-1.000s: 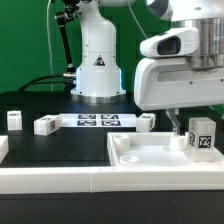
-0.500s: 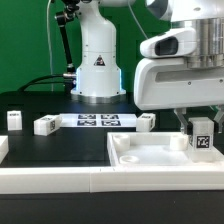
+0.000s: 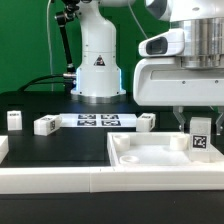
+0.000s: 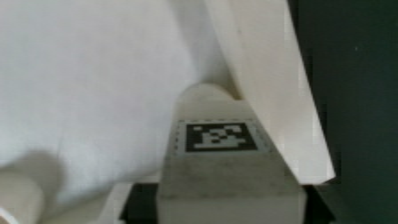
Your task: Assemble square table
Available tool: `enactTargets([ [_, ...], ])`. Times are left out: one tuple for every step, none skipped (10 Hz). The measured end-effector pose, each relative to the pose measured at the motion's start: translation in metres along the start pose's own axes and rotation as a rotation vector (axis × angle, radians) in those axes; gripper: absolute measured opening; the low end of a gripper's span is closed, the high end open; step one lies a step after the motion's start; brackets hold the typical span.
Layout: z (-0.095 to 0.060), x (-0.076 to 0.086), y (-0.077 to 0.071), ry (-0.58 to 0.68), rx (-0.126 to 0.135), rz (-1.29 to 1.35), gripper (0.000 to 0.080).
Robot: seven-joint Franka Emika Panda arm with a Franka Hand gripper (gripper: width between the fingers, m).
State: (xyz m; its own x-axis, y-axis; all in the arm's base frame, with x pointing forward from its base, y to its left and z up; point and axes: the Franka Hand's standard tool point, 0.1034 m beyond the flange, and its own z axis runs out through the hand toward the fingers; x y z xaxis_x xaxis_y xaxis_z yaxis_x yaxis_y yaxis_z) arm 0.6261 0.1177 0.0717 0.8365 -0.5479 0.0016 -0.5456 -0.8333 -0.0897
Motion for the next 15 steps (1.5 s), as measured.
enactTargets([
  [0.0001, 0.0, 0.0, 0.003, 0.0, 0.083, 0.029],
  [0.0001, 0.0, 0.0005, 0.001, 0.01, 0.172, 0.029],
  [0.0001, 0.0001, 0.0009, -0.002, 0.018, 0.299, 0.029],
  [0.0001, 0.0002, 0.0008, -0.004, 0.021, 0.382, 0.029],
  [0.0001, 0.0003, 0.0008, -0.009, 0.025, 0.44, 0.029],
  [0.0004, -0.0005, 0.0, -0.016, 0.031, 0.554, 0.0291],
  [0.0004, -0.0013, -0.0009, -0.015, 0.031, 0.631, 0.0291],
  [0.0004, -0.0012, -0.001, -0.021, 0.034, 0.714, 0.0291],
  [0.0004, -0.001, -0.0009, -0.029, 0.039, 0.784, 0.0291],
  [0.0005, -0.0006, -0.0009, -0.03, 0.041, 0.823, 0.0291],
  [0.0005, -0.0007, -0.0011, -0.034, 0.043, 0.862, 0.0291],
  [0.0005, -0.0007, -0.0012, -0.036, 0.043, 0.902, 0.0291],
  [0.0008, -0.0009, -0.0012, -0.036, 0.043, 0.896, 0.0291],
  [0.0012, -0.0012, -0.0013, -0.036, 0.043, 0.866, 0.0412],
  [0.0014, -0.0013, -0.0012, -0.035, 0.043, 0.83, 0.0546],
])
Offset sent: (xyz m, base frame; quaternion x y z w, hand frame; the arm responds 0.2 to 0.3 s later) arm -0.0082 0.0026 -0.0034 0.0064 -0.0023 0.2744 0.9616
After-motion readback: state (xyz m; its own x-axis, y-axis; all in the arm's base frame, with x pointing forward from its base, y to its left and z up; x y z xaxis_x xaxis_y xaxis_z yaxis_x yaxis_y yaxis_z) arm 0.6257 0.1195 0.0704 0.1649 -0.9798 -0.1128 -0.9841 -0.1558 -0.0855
